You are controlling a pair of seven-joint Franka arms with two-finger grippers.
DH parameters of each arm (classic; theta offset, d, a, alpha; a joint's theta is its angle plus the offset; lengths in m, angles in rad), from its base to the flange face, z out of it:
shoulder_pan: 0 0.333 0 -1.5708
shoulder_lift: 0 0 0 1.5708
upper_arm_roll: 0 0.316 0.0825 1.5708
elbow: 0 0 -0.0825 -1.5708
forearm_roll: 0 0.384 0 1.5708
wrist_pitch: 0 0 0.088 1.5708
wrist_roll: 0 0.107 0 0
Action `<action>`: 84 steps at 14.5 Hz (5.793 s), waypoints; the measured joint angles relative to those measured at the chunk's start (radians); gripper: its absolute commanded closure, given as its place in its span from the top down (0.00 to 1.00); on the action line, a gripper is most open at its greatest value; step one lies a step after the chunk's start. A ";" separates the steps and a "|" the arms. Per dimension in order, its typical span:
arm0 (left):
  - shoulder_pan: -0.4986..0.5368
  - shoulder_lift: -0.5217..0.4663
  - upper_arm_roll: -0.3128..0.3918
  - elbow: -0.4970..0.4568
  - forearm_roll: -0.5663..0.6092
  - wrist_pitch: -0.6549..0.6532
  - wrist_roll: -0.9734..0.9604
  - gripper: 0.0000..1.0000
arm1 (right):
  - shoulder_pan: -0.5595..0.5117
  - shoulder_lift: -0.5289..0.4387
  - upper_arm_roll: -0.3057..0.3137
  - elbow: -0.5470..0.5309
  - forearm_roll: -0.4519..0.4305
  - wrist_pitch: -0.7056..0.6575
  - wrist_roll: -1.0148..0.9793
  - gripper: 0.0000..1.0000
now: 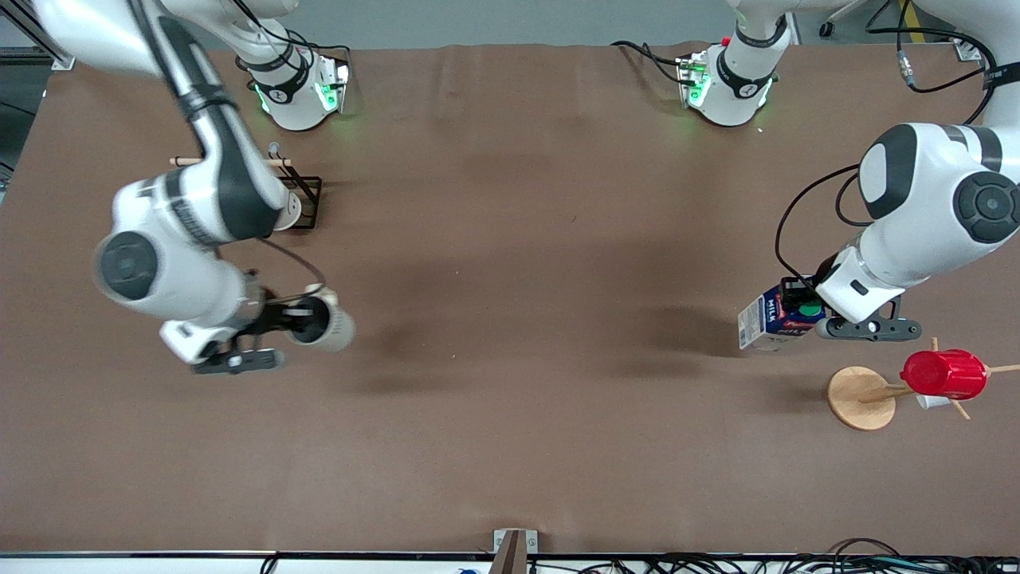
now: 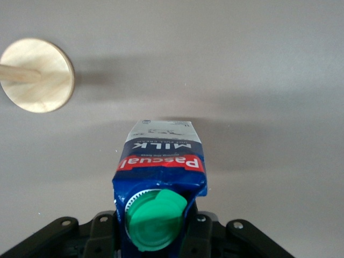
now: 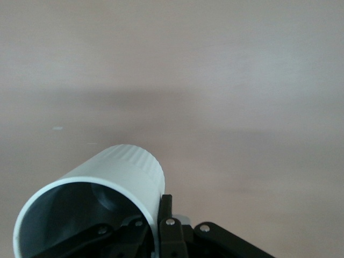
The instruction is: Place cup and milk on table
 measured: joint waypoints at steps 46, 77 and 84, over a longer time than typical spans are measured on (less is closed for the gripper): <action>-0.439 0.313 -0.087 0.214 -0.038 0.068 -0.587 1.00 | -0.113 -0.297 -0.005 0.211 -0.117 -0.377 0.359 1.00; -0.063 -0.190 0.054 0.304 0.034 -0.440 -0.023 1.00 | -0.185 -0.385 -0.185 0.177 -0.009 -0.500 -0.207 1.00; -0.094 -0.309 0.087 0.190 -0.010 -0.468 0.037 1.00 | -0.185 -0.385 -0.185 0.177 -0.009 -0.500 -0.207 1.00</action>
